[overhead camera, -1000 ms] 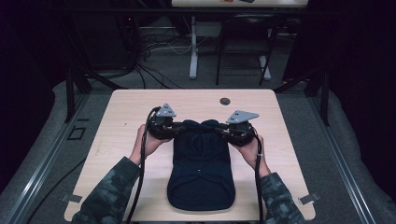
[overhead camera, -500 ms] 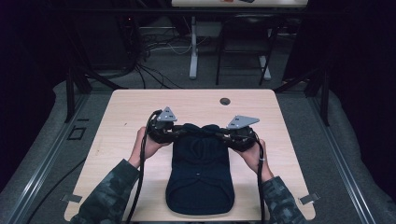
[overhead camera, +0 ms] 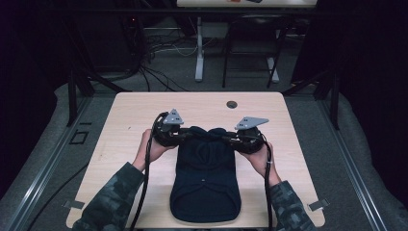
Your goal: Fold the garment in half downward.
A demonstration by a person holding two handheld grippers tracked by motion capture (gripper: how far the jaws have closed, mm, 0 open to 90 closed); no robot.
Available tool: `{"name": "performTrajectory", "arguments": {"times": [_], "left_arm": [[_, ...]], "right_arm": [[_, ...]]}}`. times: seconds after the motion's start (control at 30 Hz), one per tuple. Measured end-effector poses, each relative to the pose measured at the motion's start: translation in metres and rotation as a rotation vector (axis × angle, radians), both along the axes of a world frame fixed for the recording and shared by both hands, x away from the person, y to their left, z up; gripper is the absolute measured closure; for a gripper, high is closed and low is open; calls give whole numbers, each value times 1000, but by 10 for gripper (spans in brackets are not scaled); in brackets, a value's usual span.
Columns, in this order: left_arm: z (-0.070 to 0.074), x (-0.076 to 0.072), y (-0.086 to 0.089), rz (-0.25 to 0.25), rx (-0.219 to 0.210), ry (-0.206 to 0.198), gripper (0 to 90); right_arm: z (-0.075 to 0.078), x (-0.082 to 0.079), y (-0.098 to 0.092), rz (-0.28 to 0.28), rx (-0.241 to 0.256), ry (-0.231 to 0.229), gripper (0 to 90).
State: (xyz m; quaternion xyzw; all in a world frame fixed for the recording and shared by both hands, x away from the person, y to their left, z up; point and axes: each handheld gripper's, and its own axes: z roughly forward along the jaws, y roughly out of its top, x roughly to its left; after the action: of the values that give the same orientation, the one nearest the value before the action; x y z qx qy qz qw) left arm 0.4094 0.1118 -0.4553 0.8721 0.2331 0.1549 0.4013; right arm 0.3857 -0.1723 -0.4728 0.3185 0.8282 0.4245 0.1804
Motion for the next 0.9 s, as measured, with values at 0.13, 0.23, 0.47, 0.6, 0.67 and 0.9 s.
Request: {"name": "performTrajectory", "arguments": {"times": [0.13,0.23,0.47,0.6,0.67,0.9], "left_arm": [[3,0,-3,-12,-12,-28,757],[4,0,-6,-25,-16,-45,761],[5,-1,-10,-47,-16,-79,764],[5,-1,-9,-46,-15,-82,763],[5,1,-6,-36,-21,-74,763],[3,3,0,-26,-26,-46,752]], "right_arm": [[-1,6,-1,-1,29,73,613],[-4,10,-1,-2,37,120,568],[-13,18,-2,-27,40,173,488],[-12,19,-1,-40,27,150,655],[-11,17,-1,-45,21,126,718],[0,7,6,-59,10,-13,778]]}}
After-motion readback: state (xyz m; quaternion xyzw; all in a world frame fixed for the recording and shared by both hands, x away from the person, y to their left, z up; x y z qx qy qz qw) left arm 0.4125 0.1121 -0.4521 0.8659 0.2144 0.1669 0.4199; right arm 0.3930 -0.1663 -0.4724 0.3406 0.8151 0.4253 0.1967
